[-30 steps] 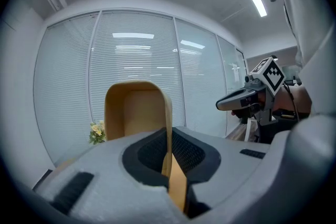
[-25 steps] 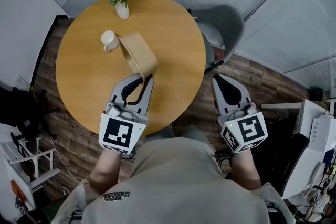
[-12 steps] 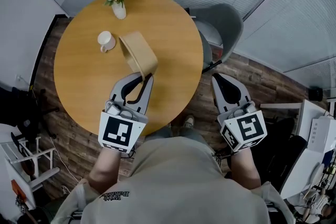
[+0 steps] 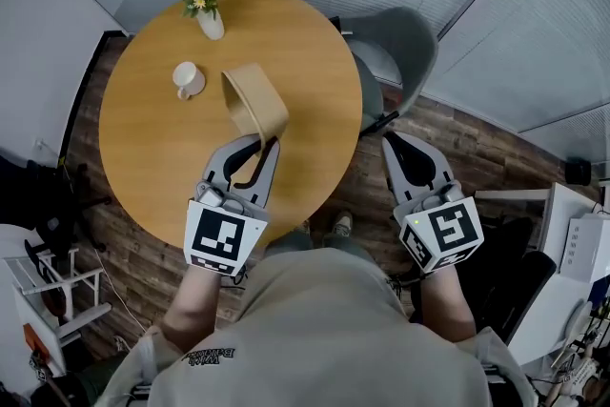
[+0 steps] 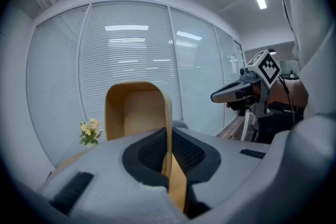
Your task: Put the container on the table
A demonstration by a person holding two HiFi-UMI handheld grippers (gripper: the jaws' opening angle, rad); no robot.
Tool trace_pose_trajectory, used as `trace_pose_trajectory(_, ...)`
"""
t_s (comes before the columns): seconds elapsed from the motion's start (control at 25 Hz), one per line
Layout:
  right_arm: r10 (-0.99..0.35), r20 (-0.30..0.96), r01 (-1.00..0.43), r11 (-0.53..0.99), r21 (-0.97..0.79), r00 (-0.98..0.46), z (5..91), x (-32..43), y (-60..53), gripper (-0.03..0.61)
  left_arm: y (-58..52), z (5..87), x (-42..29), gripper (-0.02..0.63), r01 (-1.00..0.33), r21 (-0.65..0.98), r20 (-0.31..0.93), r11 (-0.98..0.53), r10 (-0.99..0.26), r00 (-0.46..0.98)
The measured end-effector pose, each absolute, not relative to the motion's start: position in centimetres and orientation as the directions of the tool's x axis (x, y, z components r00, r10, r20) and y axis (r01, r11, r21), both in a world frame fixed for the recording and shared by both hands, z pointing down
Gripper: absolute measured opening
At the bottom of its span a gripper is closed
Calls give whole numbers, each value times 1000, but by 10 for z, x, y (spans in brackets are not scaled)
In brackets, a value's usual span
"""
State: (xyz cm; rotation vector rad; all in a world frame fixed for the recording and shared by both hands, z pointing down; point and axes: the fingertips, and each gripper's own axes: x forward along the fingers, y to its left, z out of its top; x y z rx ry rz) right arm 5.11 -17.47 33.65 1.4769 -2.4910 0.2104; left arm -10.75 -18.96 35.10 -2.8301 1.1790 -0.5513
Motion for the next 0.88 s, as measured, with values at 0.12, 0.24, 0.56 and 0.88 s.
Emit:
trace_pose_trajectory(0.12, -838, 275, -872, 489, -5, -471, 336, 55, -174, 35, -189, 356, -100, 32, -673, -164, 332, -721, -683, 651)
trace_pose_trajectory(0.24, -832, 276, -868, 497, -10, -480, 338, 59, -174, 35, -188, 359, -92, 32, -665, -171, 346, -727, -676, 651)
trace_pose_trajectory(0.56, -827, 277, -864, 504, -24, -490, 340, 72, -174, 35, -204, 369, -78, 32, -638, -226, 417, -736, -665, 619)
trace_pose_trajectory(0.88, -816, 289, -856, 515, -31, -501, 348, 80, -181, 35, -223, 407, -57, 32, -536, -255, 539, -805, -579, 612)
